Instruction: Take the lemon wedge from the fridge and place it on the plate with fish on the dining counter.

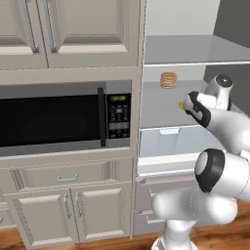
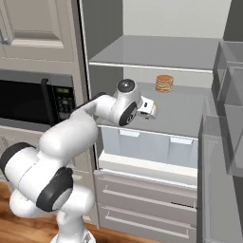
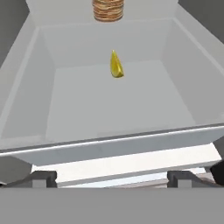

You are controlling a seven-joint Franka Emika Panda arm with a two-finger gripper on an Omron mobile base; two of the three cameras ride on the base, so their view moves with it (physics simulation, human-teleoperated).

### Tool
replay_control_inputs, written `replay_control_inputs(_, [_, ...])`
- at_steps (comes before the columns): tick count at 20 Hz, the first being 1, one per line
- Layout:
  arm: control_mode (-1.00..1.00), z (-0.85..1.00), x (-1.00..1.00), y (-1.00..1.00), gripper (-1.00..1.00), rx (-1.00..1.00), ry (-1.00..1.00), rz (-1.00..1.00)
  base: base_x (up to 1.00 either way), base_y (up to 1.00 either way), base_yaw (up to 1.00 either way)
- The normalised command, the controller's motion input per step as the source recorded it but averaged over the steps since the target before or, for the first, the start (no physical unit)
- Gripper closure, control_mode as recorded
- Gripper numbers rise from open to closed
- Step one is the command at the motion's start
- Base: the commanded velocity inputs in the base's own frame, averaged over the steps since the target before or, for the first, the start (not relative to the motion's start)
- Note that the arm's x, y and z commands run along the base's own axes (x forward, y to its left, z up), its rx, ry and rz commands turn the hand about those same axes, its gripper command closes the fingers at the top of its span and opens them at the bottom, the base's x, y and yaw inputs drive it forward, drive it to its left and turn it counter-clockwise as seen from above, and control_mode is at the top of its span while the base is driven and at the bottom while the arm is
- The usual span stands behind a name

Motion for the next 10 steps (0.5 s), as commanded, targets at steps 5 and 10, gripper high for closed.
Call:
replay_control_inputs(5, [-1.00, 0.00, 0.64, -0.20, -1.00, 0.00, 0.00, 0.00, 0.00, 0.00, 0.00])
replay_control_inputs(10, [-1.00, -0.23, 0.42, -0.08, -1.00, 0.00, 0.01, 0.00, 0.00, 0.00, 0.00])
